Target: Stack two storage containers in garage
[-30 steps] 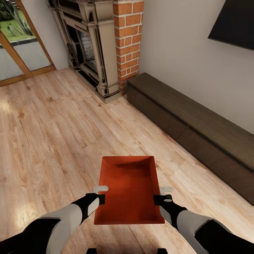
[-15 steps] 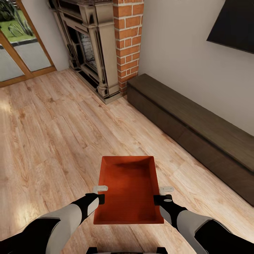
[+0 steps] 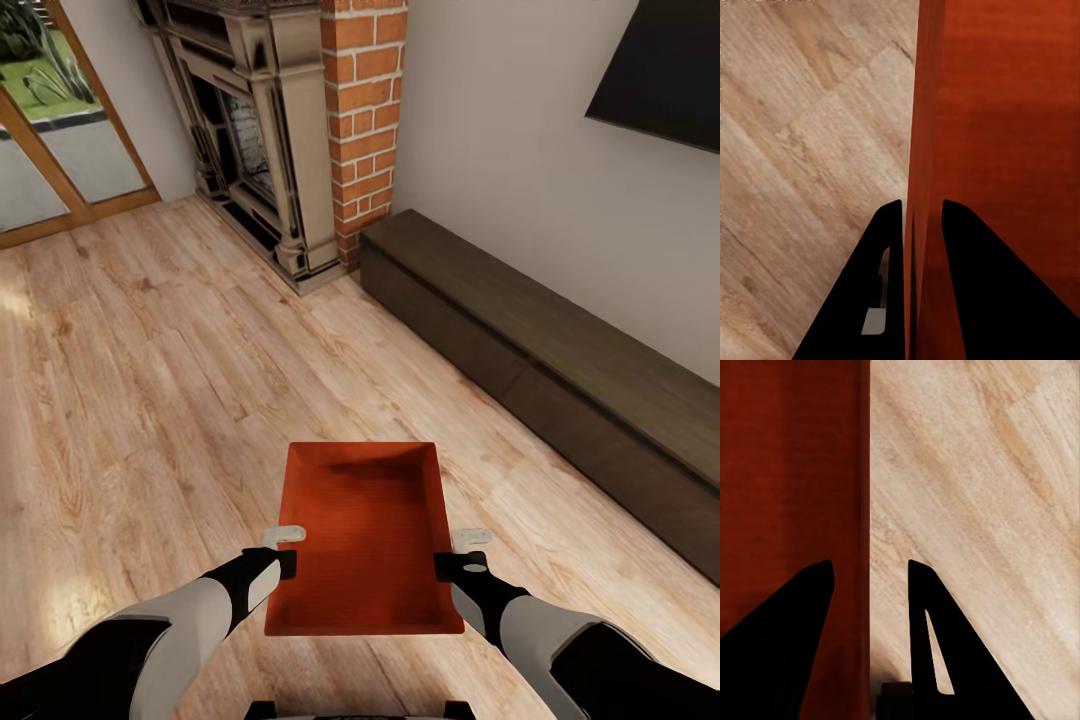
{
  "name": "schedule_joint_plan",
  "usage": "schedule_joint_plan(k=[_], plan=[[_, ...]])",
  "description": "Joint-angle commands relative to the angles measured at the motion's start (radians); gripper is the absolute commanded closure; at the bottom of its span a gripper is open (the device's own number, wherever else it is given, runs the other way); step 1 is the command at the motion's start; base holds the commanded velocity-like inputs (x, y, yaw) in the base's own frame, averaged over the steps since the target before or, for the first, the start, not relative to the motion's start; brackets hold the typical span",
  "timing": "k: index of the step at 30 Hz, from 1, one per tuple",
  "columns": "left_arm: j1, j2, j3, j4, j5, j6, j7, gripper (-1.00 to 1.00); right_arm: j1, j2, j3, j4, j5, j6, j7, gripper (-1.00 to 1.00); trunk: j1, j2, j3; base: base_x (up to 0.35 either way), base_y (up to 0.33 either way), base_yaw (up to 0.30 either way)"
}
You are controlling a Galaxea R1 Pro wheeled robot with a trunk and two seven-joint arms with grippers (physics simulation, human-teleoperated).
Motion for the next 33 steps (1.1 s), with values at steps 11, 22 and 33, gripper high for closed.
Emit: schedule_joint_plan(k=[11, 22, 33], plan=[[0.001, 0.0, -0.014, -0.002, -0.004, 0.006, 0.009, 1.0, -0.001, 0.001, 0.007, 0.002, -0.015, -0.006, -0.005, 1.0, 0.0, 0.0, 0.016, 0.0, 0.0, 0.0], [0.0, 0.0, -0.014, -0.002, -0.004, 0.006, 0.009, 1.0, -0.001, 0.001, 0.007, 0.002, -0.015, -0.006, -0.005, 1.0, 0.0, 0.0, 0.033, 0.0, 0.0, 0.0], [0.0, 0.0, -0.014, -0.002, -0.005, 0.005, 0.008, 1.0, -0.001, 0.001, 0.007, 0.002, -0.015, -0.006, -0.005, 1.0, 0.0, 0.0, 0.05, 0.0, 0.0, 0.0]])
